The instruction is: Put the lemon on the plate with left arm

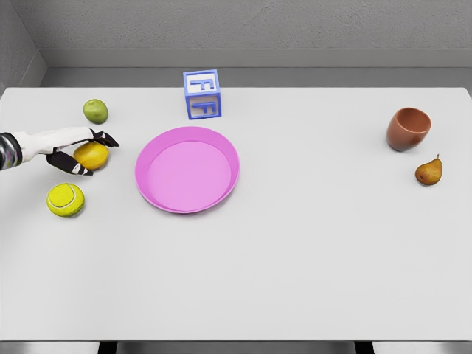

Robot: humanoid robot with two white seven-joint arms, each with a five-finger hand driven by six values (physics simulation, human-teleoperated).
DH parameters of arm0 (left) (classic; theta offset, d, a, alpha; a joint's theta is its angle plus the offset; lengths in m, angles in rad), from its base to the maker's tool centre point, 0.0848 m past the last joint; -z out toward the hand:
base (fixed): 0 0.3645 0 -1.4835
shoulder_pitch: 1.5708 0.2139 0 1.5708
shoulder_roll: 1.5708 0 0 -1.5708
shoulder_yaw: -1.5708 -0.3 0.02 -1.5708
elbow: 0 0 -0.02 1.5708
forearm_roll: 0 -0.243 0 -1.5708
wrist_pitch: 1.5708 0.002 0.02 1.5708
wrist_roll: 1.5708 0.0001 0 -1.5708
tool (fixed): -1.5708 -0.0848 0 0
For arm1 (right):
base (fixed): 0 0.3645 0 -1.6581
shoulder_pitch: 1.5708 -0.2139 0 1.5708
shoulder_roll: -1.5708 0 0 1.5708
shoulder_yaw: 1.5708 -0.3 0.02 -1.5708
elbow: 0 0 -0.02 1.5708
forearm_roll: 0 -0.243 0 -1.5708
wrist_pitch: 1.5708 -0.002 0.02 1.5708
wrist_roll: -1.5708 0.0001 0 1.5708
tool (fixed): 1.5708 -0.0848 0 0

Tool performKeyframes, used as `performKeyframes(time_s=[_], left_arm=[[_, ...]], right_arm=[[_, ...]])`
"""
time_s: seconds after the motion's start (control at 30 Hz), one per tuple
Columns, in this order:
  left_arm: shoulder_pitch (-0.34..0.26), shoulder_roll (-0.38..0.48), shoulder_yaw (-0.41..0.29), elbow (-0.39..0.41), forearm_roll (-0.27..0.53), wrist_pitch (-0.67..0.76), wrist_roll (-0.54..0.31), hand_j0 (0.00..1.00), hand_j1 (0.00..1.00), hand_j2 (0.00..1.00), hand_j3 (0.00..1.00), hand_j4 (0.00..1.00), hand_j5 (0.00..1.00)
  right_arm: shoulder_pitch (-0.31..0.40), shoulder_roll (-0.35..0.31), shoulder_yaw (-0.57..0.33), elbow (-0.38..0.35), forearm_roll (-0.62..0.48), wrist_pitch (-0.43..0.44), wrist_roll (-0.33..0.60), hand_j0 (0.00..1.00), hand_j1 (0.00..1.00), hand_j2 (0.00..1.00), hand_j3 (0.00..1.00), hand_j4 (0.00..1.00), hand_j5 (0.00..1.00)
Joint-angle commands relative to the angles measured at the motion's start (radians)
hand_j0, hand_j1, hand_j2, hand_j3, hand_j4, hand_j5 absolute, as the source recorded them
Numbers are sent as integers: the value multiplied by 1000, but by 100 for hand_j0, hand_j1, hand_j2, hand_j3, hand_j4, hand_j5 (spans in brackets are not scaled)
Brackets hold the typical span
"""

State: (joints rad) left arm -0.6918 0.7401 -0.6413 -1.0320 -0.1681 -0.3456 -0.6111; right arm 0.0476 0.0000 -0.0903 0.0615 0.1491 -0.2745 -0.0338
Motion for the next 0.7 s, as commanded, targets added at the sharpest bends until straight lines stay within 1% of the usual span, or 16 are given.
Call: performKeyframes(time_s=[0.0,0.1,0.13,0.17,0.27,0.33,0.53,0.63,0.67], left_arm=[[0,1,0,0,4,2,0,78,78,78,78,78,78],[2,1,0,0,4,2,0,78,78,78,78,78,78],[2,1,0,0,4,2,0,76,76,76,76,76,76],[2,2,2,0,5,0,0,71,71,71,71,71,71],[2,2,3,0,7,0,0,66,66,66,66,66,66],[2,2,3,-2,9,0,0,61,61,61,61,61,61],[2,4,6,-3,12,-1,0,52,52,52,52,52,52],[0,4,6,-5,12,-1,0,51,51,51,51,51,51],[0,4,6,-8,12,-1,0,49,49,49,49,49,49]], right_arm=[[0,0,0,0,0,0,0,100,100,100,100,100,100],[2,0,0,0,0,0,0,100,100,100,100,100,100],[0,0,0,0,0,0,0,100,100,100,100,100,100],[0,0,0,0,0,0,0,100,100,100,100,100,100],[0,0,0,0,0,0,0,100,100,100,100,100,100],[0,0,0,0,0,0,0,100,100,100,100,100,100],[0,0,0,0,0,0,0,100,100,100,100,100,100],[0,0,0,0,0,0,0,100,100,100,100,100,100],[0,0,0,0,0,0,0,100,100,100,100,100,100]])
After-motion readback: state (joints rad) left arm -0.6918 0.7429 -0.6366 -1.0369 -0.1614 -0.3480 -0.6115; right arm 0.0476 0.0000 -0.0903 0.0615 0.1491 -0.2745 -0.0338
